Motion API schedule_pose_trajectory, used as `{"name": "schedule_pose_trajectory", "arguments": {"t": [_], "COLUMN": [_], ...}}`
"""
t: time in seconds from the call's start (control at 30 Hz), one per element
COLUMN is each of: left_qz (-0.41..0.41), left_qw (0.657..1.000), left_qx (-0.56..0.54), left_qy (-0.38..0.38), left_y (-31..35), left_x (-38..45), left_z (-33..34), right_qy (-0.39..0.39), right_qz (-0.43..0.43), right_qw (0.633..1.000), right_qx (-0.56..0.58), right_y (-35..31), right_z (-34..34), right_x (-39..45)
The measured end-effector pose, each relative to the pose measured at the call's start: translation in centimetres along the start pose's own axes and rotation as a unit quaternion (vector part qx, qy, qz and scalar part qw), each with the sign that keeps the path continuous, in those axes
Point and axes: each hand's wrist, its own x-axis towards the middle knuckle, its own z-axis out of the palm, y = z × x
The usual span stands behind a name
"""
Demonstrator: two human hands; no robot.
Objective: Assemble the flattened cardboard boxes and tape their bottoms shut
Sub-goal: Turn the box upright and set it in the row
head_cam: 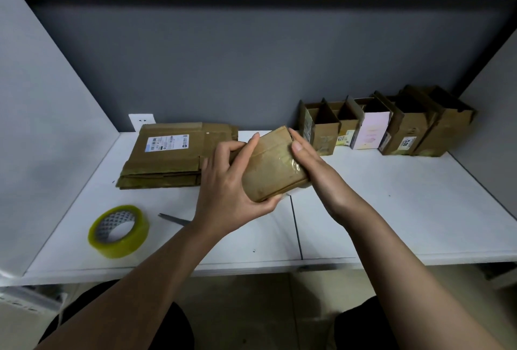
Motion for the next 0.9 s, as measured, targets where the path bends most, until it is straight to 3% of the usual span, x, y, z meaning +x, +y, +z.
{"name": "schedule_pose_trajectory", "arguments": {"t": [0.23,0.4,0.5,0.6,0.67,0.73,0.8,0.9], "left_qz": [0.035,0.036,0.027,-0.023,-0.109,-0.216,-0.294,-0.373], "left_qw": [0.998,0.998,0.999,0.995,0.970,0.906,0.851,0.804], "left_qx": [-0.027,-0.046,-0.033,-0.054,-0.166,-0.324,-0.407,-0.456], "left_qy": [0.044,0.018,-0.023,-0.085,-0.137,-0.166,-0.154,-0.079], "left_y": [0.9,0.8,0.2,-0.4,-0.3,-0.1,0.3,0.7], "left_x": [-0.8,-1.1,-1.1,-1.0,-1.1,-1.1,-1.0,-0.6], "left_z": [-1.0,-1.4,-1.2,-0.7,-0.6,-0.5,-0.4,-0.1], "right_qy": [0.027,0.097,0.188,0.311,0.366,0.394,0.409,0.416], "right_qz": [0.039,0.065,0.078,0.030,0.011,0.001,-0.012,-0.064], "right_qw": [0.999,0.993,0.979,0.941,0.912,0.892,0.879,0.875], "right_qx": [-0.023,0.005,-0.021,-0.131,-0.186,-0.223,-0.245,-0.240], "right_y": [1.4,3.4,4.1,4.3,4.2,4.4,4.5,4.3], "right_z": [-1.1,-2.3,-2.0,-1.5,-1.0,-0.7,-0.3,0.6], "right_x": [1.6,3.4,3.6,3.4,3.0,2.8,2.7,2.3]}}
